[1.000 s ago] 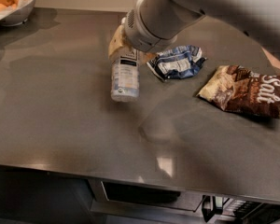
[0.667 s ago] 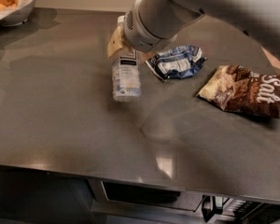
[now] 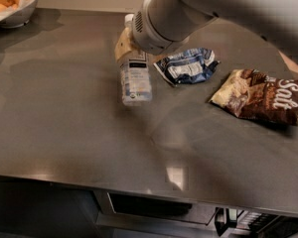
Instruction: Place blue plastic bottle upright
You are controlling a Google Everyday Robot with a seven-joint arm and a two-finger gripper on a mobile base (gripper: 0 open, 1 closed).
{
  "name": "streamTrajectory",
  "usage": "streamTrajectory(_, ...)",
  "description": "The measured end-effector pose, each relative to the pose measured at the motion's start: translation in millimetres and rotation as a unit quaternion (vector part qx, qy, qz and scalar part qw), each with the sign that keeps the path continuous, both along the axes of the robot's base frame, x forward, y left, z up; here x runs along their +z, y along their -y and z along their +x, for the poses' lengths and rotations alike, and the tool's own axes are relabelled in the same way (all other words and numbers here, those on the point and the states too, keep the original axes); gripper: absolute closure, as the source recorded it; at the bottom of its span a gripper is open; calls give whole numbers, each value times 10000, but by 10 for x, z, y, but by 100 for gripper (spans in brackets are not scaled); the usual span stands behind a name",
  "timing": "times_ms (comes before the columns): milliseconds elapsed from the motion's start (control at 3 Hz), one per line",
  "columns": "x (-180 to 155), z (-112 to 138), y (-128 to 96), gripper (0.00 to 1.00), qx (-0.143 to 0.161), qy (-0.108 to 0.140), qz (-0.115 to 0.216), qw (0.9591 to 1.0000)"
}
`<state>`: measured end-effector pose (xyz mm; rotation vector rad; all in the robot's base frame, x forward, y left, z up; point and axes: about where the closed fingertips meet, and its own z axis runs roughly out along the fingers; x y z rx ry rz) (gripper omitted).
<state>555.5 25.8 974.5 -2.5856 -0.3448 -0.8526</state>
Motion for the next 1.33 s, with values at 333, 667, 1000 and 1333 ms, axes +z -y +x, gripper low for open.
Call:
streamTrajectory(333, 10, 59, 16, 100, 282, 354, -50, 9990)
streamTrajectory(667, 57, 128, -13, 100, 789, 732, 65, 9942)
streamTrajectory(1000, 83, 143, -49, 100, 1305, 1025, 108, 9861)
streamTrajectory(1333, 44, 152, -87, 100, 1840, 1280, 327, 9740)
